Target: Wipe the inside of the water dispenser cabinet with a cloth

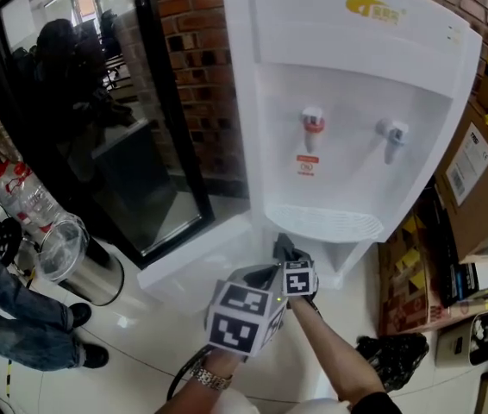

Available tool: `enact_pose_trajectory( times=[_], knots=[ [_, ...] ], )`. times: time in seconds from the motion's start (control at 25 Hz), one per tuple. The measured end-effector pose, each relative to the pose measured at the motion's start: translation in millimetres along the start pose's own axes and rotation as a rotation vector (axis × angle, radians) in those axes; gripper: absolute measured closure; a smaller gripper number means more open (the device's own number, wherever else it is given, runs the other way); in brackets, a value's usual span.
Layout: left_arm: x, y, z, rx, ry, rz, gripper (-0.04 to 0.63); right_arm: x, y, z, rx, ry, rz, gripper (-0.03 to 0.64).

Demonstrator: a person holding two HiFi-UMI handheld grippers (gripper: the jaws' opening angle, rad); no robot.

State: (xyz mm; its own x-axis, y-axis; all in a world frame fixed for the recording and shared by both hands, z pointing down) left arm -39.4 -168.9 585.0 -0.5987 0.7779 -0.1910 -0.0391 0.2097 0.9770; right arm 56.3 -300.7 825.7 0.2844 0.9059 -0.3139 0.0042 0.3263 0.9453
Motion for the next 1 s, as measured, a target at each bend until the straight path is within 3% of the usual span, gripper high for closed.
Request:
enact_pose_trajectory(
  times=[0.08, 0.16, 0.24, 0.36, 0.44, 0.52, 0.72, 0.92, 1.0],
  knots=[
    [2.2, 0.7, -1.5, -0.002, -0.007, -0.005, 0.594, -9.9, 4.4, -6.5, 0.023, -0.032, -0.016, 0.609],
    [4.4, 0.9, -2.9, -0.003, -0.012, -0.009, 0.594, -14.6, 20.8, 8.5, 0.048, 0.006, -0.06, 0.607],
    [5.3, 0.7, -4.1, -0.003, -0.016, -0.011, 0.594, -10.1, 36.7, 42.1, 0.055, 0.115, -0.109, 0.607],
    [2.3, 1.9, -4.7, 0.0, -0.019, -0.014, 0.594, 10.0, 47.2, 92.6, -0.018, 0.313, -0.122, 0.607],
    [-3.4, 4.3, -4.0, 0.006, -0.017, -0.017, 0.594, 19.8, 44.2, 98.8, -0.057, 0.355, -0.097, 0.607],
    [-8.4, 8.3, -2.6, 0.006, -0.012, -0.032, 0.594, 21.5, 30.0, 84.4, -0.065, 0.311, -0.049, 0.607],
    [-10.3, 13.3, -3.4, -0.004, -0.011, -0.06, 0.594, -6.2, 9.0, 36.5, -0.095, 0.067, 0.013, 0.609],
    [-0.4, 11.9, -12.0, -0.008, -0.038, -0.065, 0.594, -36.7, 23.7, 19.9, -0.045, -0.034, -0.028, 0.609],
    [1.4, 11.1, -11.9, -0.008, -0.037, -0.064, 0.594, -41.7, 32.4, 30.4, -0.045, -0.015, -0.054, 0.608]
  ],
)
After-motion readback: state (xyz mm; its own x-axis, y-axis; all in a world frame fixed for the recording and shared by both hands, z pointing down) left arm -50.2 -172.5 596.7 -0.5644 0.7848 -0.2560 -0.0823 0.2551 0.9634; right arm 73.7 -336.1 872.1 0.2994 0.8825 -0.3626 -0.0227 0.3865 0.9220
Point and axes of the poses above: the fingertips, and each gripper's own axes: x backward along the fingers, z to its right, y out of its underside, the point moved 8 cm from there along x, backward along the fingers, and after that the axes turned 13 degrees about z, right-handed, at the moved point
